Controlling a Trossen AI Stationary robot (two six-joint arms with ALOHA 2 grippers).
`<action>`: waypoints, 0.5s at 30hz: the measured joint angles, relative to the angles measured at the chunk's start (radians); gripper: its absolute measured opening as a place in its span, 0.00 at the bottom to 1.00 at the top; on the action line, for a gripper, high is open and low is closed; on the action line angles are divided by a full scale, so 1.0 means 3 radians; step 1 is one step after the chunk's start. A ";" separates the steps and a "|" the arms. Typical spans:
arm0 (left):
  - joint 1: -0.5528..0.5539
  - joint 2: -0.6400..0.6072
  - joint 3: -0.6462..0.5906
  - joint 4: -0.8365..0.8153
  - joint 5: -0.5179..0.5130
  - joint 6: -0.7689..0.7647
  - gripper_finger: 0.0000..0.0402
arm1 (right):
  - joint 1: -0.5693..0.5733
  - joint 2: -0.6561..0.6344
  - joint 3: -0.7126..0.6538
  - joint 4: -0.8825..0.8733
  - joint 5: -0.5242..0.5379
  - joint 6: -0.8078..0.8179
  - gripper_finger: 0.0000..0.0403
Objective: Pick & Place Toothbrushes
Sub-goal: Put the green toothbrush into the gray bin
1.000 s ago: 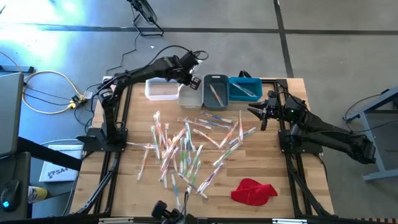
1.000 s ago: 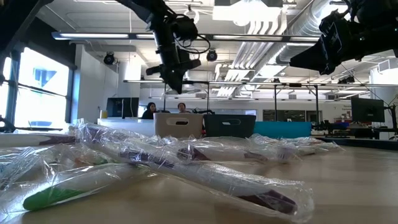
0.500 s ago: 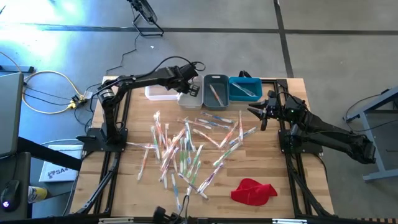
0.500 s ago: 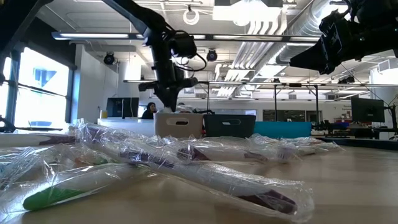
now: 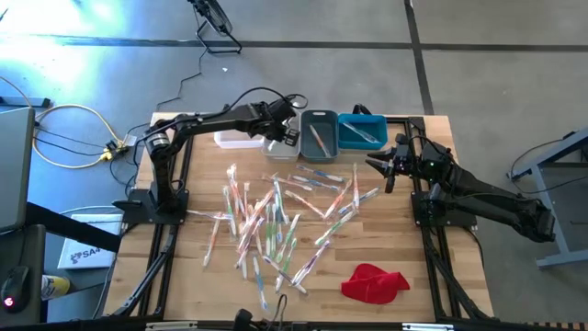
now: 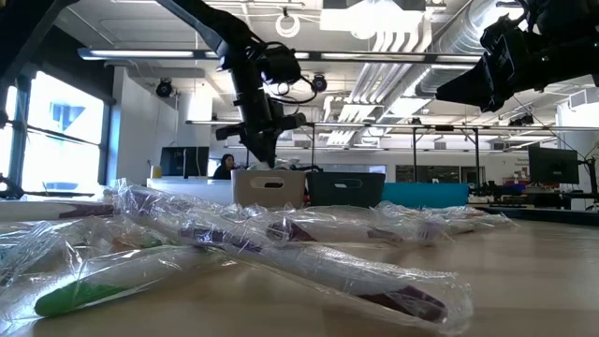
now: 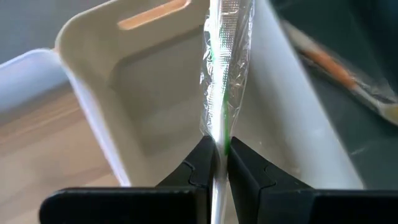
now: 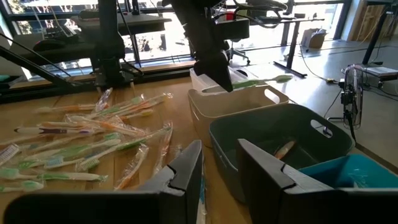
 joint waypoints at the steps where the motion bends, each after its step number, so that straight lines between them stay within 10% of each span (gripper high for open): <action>1: -0.0010 0.0000 0.0000 -0.0003 -0.0001 0.0025 0.07 | 0.0000 0.0001 0.0000 0.0000 -0.0001 0.0000 0.23; 15: -0.0036 0.0000 0.0000 -0.0021 -0.0156 0.0144 0.07 | 0.0000 0.0001 0.0000 0.0000 -0.0001 0.0001 0.23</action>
